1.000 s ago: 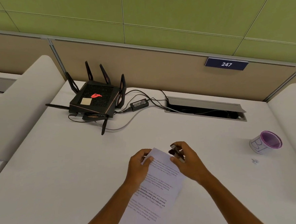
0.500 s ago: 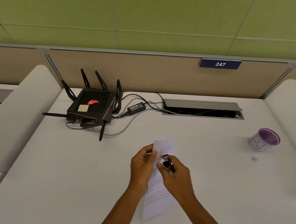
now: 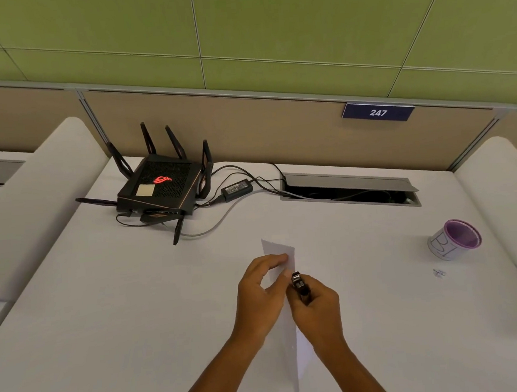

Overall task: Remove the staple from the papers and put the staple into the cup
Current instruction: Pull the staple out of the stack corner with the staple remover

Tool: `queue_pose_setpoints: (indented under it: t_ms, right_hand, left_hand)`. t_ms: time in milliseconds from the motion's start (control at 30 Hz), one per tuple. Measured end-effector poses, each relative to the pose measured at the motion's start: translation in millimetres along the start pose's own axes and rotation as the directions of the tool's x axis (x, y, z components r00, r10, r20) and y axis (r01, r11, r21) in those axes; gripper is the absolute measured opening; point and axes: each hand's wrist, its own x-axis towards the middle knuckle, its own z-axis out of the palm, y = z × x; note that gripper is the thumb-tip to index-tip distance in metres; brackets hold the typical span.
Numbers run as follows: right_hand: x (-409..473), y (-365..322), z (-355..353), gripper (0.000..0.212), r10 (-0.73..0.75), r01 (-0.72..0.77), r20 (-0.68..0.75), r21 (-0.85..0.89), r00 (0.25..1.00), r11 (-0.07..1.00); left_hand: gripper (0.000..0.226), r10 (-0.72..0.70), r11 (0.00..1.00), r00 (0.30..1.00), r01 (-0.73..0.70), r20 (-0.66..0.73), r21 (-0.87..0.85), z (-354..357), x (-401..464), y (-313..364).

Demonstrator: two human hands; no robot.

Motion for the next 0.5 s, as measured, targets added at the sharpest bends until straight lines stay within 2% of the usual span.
queue_pose_setpoints:
  t_ms: [100, 200, 333, 500]
  right_hand:
    - [3, -9, -10, 0.007, 0.162, -0.159, -0.008, 0.159, 0.987, 0.974]
    - [5, -20, -22, 0.007, 0.278, -0.28, 0.054, 0.331, 0.959, 0.901]
    - [4, -35, -33, 0.022, 0.326, -0.354, 0.143, 0.48, 0.934, 0.803]
    - [4, -40, -38, 0.031, 0.326, -0.378, 0.197, 0.577, 0.925, 0.724]
  left_hand:
    - [0.03, 0.045, 0.999, 0.999, -0.045, 0.003, 0.018, -5, -5, -2]
    - [0.038, 0.107, 0.991, 0.994, -0.104, -0.024, 0.079, -9, -10, -5]
    - [0.06, 0.135, 0.985, 0.99, -0.129, -0.046, 0.116, -11, -20, -7]
    - [0.066, 0.165, 0.98, 0.985, -0.159, -0.045, 0.117, -11, -27, -2]
